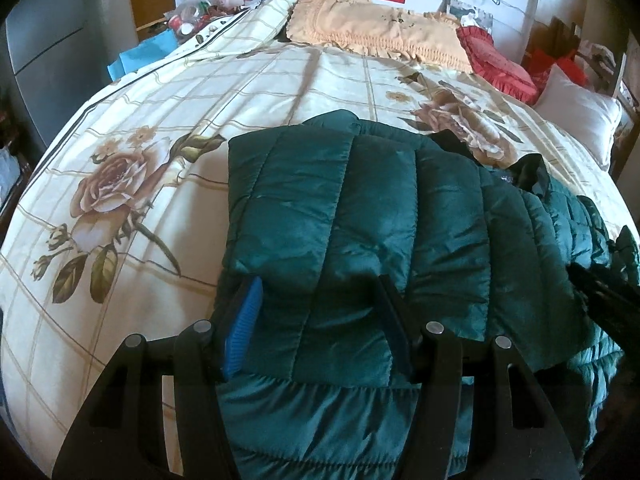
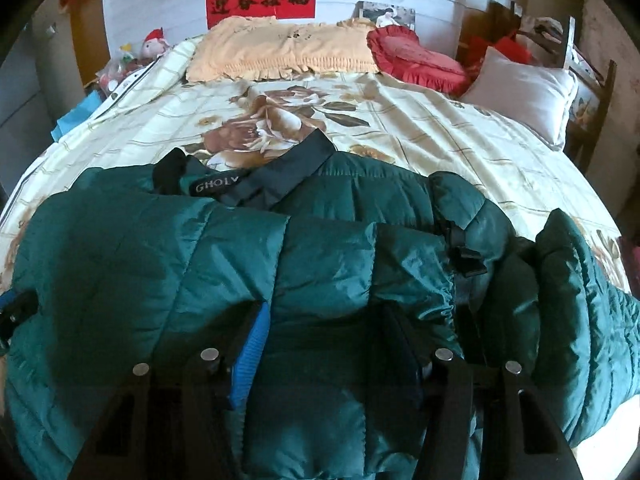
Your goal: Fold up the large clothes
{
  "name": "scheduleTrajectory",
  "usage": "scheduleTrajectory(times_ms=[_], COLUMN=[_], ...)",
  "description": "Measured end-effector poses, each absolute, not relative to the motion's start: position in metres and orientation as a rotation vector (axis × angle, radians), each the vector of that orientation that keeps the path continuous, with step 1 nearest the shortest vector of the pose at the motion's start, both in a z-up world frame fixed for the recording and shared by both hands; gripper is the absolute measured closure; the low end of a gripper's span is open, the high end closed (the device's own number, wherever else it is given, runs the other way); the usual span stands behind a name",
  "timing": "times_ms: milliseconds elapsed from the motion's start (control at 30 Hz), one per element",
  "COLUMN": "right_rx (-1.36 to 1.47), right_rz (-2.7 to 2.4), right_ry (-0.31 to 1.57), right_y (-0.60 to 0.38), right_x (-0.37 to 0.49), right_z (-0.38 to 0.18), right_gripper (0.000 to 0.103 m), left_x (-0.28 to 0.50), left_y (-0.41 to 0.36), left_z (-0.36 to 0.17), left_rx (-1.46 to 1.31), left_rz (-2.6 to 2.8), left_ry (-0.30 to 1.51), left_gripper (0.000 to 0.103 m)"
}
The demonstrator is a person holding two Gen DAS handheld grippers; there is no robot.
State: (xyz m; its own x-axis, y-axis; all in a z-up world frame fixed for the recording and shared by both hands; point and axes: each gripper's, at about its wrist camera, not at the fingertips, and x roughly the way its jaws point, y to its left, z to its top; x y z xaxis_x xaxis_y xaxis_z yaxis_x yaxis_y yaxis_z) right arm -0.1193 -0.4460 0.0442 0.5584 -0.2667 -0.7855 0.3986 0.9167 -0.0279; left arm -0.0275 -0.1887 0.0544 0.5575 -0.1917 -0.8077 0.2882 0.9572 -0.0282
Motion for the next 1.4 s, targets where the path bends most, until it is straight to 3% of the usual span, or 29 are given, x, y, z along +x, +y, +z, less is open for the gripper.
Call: scheduleTrajectory(times_ms=[300, 633, 1067, 1400], right_rx=[0.149, 0.146, 0.168, 0.192], right_rz=[-0.329, -0.383, -0.368, -0.410], right_ry=[0.818, 0.912, 0.842, 0.936], right_y=[-0.420, -0.436, -0.426, -0.437], right_x=[-0.174, -0.165, -0.199, -0.184], right_z=[0.076, 0.037, 0.071, 0.039], right_gripper=[0.047, 0.047, 0.047, 0.047], left_x=[-0.028, -0.030, -0.050, -0.080], left_y=[-0.189, -0.189, -0.180, -0.179], left_z=[0.054, 0.055, 0.066, 0.082], left_rx=[0.112, 0.122, 0.103, 0.112], left_rz=[-0.285, -0.286, -0.299, -0.327], left_ry=[0.938, 0.937, 0.923, 0.879], left_gripper=[0.045, 0.045, 0.045, 0.045])
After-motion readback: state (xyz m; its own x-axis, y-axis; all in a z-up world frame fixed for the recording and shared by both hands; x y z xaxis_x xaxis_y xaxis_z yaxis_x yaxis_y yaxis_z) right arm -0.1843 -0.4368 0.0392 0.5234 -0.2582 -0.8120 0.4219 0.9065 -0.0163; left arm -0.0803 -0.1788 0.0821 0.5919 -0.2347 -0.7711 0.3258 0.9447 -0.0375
